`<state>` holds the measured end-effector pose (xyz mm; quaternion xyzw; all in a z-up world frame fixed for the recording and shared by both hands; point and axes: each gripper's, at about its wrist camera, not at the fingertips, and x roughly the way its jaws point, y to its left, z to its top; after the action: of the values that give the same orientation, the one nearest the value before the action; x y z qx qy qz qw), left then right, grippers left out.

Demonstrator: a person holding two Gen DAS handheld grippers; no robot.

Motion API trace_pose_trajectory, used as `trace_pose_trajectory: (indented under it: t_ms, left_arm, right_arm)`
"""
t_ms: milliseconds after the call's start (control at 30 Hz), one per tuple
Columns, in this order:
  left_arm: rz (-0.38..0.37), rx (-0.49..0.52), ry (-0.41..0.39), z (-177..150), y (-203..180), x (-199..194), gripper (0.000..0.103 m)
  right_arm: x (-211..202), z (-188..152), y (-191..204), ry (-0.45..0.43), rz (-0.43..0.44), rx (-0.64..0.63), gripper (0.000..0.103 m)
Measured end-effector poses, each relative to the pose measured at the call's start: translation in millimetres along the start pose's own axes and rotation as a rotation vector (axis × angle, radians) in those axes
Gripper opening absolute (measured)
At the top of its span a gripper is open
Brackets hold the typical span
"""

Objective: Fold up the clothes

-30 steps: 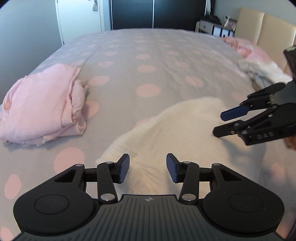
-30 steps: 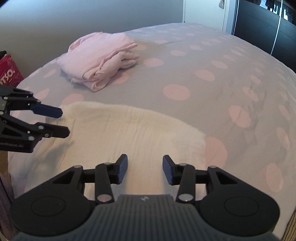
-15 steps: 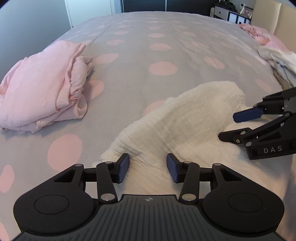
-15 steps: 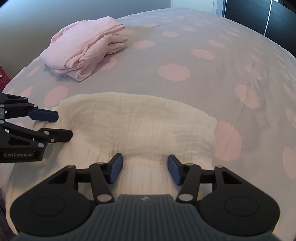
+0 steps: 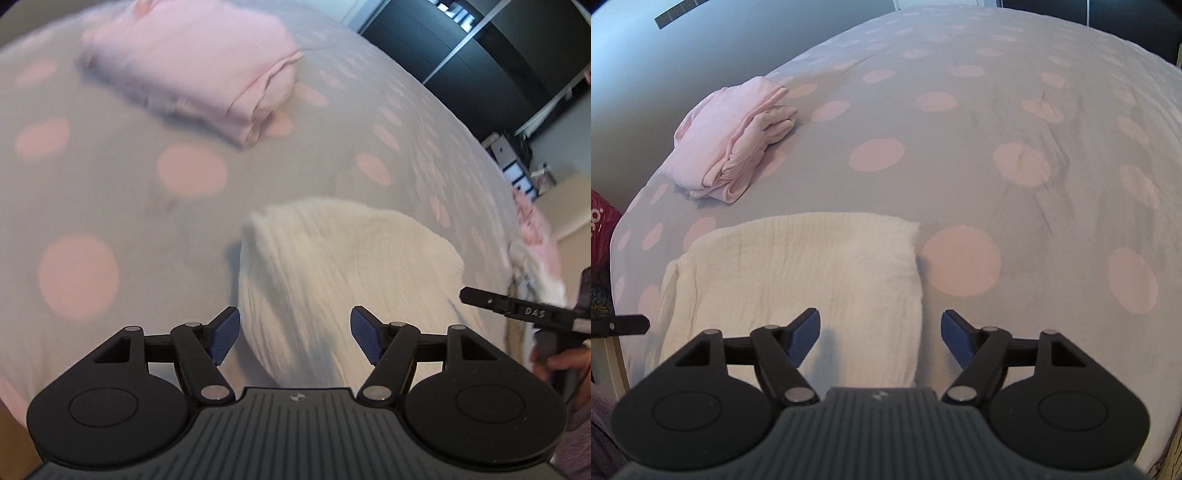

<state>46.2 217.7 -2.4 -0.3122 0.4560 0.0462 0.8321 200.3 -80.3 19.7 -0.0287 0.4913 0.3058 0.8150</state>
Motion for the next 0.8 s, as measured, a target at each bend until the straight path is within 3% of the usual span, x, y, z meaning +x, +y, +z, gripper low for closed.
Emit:
trace_pose_trajectory:
  t_ms: [100, 333, 567, 633, 700, 733, 800]
  left_arm:
    - [-0.036, -0.064, 0.036, -10, 7, 17, 0.065]
    - [-0.09, -0.109, 0.064, -16, 10, 62, 0.065]
    - [-0.15, -0.083, 0.05, -8, 4, 85, 0.05]
    - [-0.154, -0.068, 0.05, -6, 2, 88, 0.048]
    - [-0.159, -0.056, 0.049, -5, 1, 89, 0.046]
    - [-0.162, -0.05, 0.048, -5, 0, 89, 0.044]
    - [-0.17, -0.037, 0.044, -5, -1, 89, 0.04]
  right_arm:
    - [11, -4, -15, 0.029, 0.026, 0.061, 0.075]
    - [45, -12, -34, 0.084, 0.122, 0.182, 0.075]
    - [63, -5, -32, 0.089, 0.184, 0.163, 0.073]
    - [66, -3, -30, 0.091, 0.205, 0.158, 0.066]
    - [70, -2, -27, 0.098, 0.245, 0.171, 0.054]
    - [73, -2, -25, 0.105, 0.271, 0.185, 0.042]
    - [76, -1, -22, 0.113, 0.301, 0.206, 0.039]
